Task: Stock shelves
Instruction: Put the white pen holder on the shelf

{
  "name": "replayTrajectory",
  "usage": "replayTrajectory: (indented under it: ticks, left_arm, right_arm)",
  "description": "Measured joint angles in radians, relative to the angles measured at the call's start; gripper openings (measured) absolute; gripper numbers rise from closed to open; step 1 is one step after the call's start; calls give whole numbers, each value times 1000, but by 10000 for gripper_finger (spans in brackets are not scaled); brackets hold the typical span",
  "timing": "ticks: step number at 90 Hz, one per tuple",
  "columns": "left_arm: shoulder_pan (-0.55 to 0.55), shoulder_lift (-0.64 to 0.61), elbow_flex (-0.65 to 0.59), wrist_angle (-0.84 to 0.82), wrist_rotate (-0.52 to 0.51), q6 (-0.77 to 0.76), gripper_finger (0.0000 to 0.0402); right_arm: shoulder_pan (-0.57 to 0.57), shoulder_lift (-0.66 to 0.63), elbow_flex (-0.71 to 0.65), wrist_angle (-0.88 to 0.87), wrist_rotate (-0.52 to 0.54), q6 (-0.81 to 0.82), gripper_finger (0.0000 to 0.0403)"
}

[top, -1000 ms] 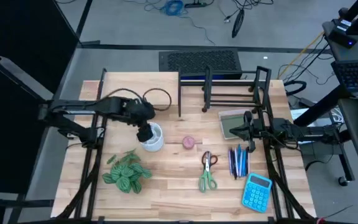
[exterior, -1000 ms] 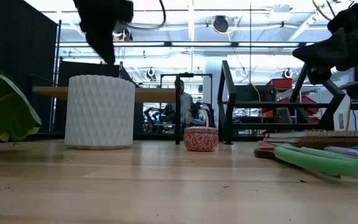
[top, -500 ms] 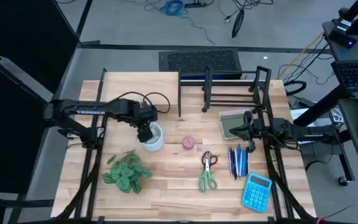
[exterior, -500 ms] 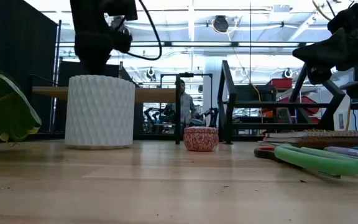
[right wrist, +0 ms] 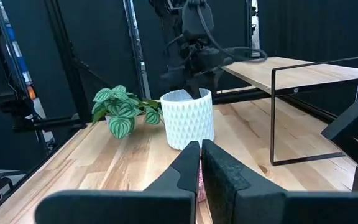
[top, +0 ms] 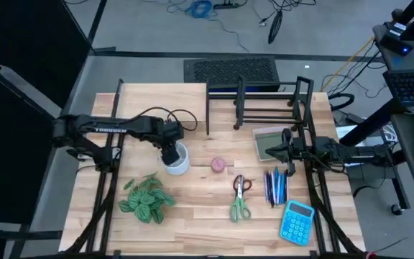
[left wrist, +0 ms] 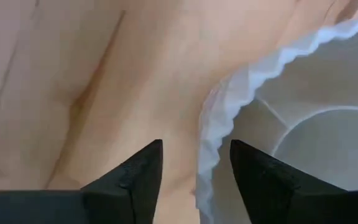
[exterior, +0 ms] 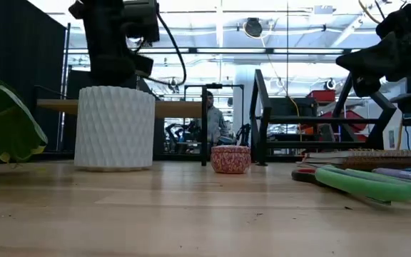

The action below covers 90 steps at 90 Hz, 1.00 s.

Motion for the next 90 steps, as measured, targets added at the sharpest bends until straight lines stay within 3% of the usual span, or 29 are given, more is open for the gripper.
replayTrajectory:
  ticks: [15,19,47,71,90]
  left_arm:
    - [-1,1,0,9,0,3,29]
    - [-1,1,0,11,3,5,14]
    - [-12,-25,137,-68,26,3,4]
    - [4,-65,419,-380,-5,-3,2]
    - [119,-72,663,-619,-103,-3,1]
  right_arm:
    - [0,0,0,0,0,0,0]
    - [0,0,0,0,0,0,0]
    - [0,0,0,0,0,0,0]
    - [0,0,0,0,0,0,0]
    - [0,0,0,0,0,0,0]
